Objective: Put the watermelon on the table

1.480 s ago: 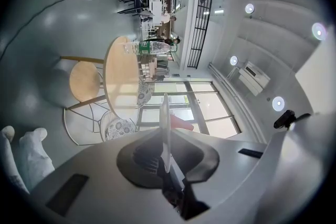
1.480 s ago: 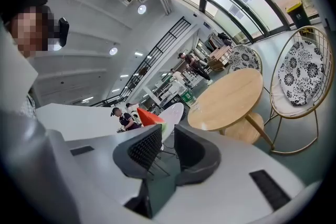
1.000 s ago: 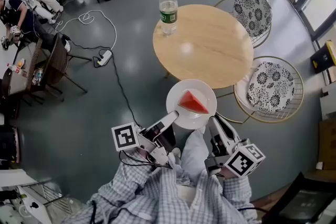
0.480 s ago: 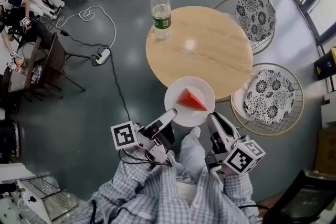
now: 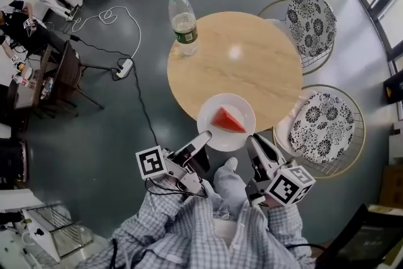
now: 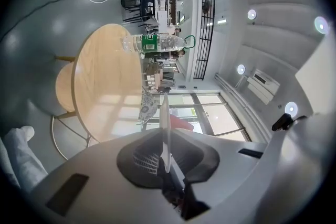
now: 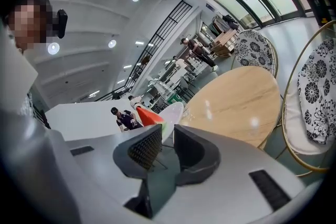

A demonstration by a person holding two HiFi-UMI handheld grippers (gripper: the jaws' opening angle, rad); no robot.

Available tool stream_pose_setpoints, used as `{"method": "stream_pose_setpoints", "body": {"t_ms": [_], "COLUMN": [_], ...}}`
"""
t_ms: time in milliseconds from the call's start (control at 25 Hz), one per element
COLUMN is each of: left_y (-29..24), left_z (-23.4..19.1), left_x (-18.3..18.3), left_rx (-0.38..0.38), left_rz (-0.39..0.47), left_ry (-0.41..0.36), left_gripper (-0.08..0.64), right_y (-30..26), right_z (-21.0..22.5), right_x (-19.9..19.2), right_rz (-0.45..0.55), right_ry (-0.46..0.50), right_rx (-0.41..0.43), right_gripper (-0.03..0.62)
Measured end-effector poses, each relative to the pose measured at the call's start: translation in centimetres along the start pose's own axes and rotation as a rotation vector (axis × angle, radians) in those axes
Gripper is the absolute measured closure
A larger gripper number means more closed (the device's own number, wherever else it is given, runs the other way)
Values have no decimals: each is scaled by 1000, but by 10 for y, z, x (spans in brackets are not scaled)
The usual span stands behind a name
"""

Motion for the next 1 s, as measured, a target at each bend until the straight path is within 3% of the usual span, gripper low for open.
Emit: {"method": "stream_pose_setpoints", "body": {"t_ms": [320, 560, 1000], "left_y": [-17, -39, -61], "left_z": [-13, -30, -77], "left_x": [2, 18, 45], "left_rx": [20, 51, 118], "left_rz": [15, -25, -87], "left_ry": [9, -3, 42], "left_gripper": [526, 526, 526], "right_y": [-10, -24, -56], "right_z": [21, 43, 81], "right_x": [9, 11, -7], "right_rz": [-39, -29, -70], "right_ry": [0, -19, -60], "right_rx": [-11, -51, -152], "right_gripper": [514, 514, 514]}}
Point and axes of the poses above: the fingertips, and each gripper's own axes: y backward along the fingers, z to its right, x out of its top, the point moved 7 cm from there along y, backward along the fingers, and after that the axes turned 1 degree about z, right-handed, at the moved point
